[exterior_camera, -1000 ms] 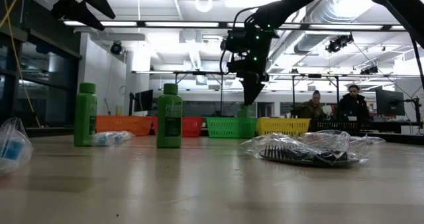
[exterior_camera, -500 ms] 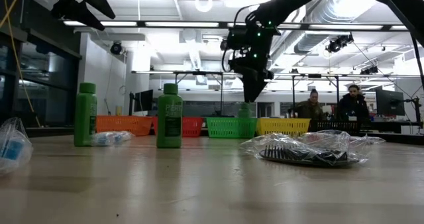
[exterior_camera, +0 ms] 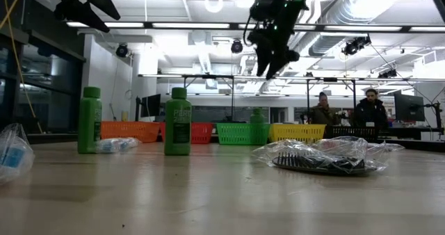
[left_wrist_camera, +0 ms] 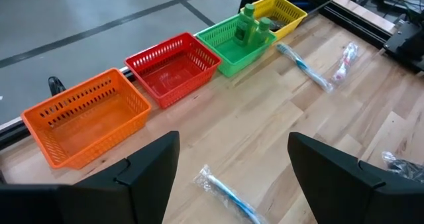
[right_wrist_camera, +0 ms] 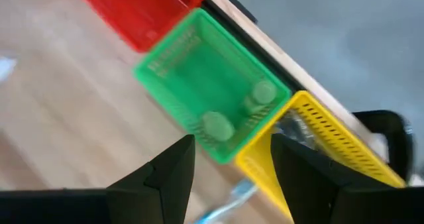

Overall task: Pick & Place Travel size toiletries
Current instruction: Put the green shampoo into the green bin

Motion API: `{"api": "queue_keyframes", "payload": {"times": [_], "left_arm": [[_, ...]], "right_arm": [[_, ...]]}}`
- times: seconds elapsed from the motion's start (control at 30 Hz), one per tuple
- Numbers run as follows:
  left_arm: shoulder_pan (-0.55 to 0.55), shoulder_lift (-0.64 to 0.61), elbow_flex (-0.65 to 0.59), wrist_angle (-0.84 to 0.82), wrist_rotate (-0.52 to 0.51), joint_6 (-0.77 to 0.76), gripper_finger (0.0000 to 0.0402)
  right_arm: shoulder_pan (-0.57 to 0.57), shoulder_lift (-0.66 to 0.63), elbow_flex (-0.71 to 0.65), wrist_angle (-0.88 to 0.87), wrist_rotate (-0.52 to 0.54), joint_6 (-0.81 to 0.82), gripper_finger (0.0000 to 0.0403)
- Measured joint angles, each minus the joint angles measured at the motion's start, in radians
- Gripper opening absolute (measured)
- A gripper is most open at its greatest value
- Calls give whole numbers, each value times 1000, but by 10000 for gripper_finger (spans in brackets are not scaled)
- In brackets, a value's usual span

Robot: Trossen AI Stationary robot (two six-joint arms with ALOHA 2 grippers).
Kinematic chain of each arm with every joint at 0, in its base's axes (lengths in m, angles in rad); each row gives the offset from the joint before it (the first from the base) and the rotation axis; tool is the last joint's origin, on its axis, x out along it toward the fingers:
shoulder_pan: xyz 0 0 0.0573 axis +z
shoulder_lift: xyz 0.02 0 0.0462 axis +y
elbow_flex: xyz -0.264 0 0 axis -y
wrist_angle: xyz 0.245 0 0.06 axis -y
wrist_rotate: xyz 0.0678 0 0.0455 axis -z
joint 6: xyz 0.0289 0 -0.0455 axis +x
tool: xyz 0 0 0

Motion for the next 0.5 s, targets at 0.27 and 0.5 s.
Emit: {"api": "queue_keyframes", "payload": {"times": [0.27, 0.5], "left_arm": [[0, 3, 0, -17, 77, -6, 280], [0, 85, 0, 5, 191, -24, 280]], "right_arm": [[71, -74, 0, -52, -16, 142, 192], [203, -87, 0, -178, -14, 307, 192]]}}
